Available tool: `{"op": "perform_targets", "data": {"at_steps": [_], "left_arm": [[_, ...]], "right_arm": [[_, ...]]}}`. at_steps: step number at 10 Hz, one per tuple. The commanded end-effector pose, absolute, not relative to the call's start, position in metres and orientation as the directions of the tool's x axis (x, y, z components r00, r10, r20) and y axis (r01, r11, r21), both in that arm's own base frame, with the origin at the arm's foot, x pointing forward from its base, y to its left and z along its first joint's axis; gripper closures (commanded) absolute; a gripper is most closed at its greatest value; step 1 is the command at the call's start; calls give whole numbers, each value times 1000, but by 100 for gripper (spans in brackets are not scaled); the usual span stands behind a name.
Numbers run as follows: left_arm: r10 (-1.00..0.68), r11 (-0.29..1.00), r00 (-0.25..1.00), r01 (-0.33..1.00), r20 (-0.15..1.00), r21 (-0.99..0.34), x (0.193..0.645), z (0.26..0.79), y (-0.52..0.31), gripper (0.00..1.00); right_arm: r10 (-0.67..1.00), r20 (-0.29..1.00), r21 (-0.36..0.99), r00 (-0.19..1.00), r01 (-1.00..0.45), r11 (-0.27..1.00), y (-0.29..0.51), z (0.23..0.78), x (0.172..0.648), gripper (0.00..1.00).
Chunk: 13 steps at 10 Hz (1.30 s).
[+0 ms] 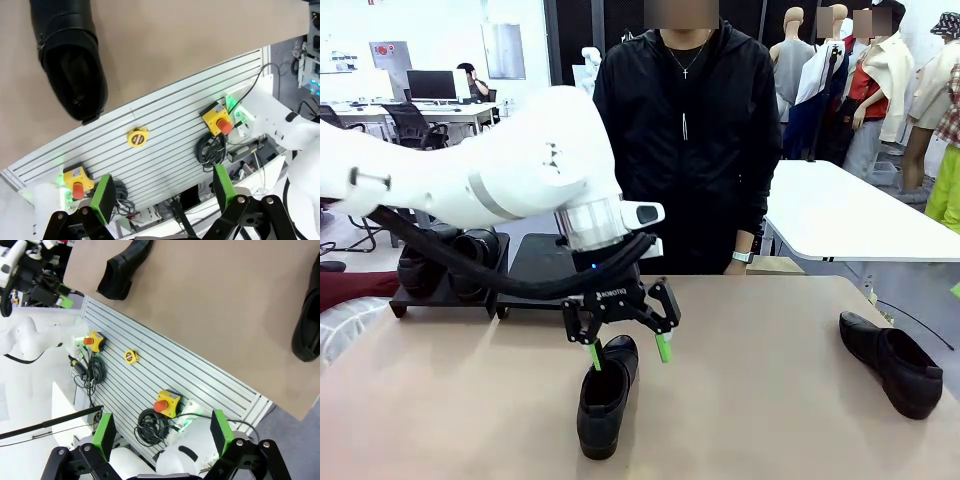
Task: Organize the shoes by placing them on the stand.
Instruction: Place the Shoe from the middle of the table onto the Shoes Stand.
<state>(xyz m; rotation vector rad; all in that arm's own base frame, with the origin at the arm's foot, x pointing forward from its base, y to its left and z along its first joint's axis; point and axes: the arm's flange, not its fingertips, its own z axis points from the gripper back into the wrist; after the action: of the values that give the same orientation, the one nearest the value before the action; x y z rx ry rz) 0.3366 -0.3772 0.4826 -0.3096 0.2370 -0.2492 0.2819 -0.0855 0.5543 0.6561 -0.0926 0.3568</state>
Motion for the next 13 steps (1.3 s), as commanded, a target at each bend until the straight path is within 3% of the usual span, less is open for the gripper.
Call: {"op": "perform_targets", "data": {"at_steps": [1,4,6,13], "left_arm": [[-235,931,947,156,-217,-330,337,461,-390,0],[-133,959,961,64,-242,-275,345,425,-395,0],[-75,966,986,36,-147,-255,355,405,-393,0],[-21,987,999,16,-32,-159,375,357,-398,0]], "right_arm": [[293,203,591,934,-355,724,-85,556,280,0],[293,203,591,934,-355,724,-85,556,280,0],[293,203,591,934,-355,724,-85,556,280,0],[293,203,591,934,-355,724,-85,556,280,0]]}}
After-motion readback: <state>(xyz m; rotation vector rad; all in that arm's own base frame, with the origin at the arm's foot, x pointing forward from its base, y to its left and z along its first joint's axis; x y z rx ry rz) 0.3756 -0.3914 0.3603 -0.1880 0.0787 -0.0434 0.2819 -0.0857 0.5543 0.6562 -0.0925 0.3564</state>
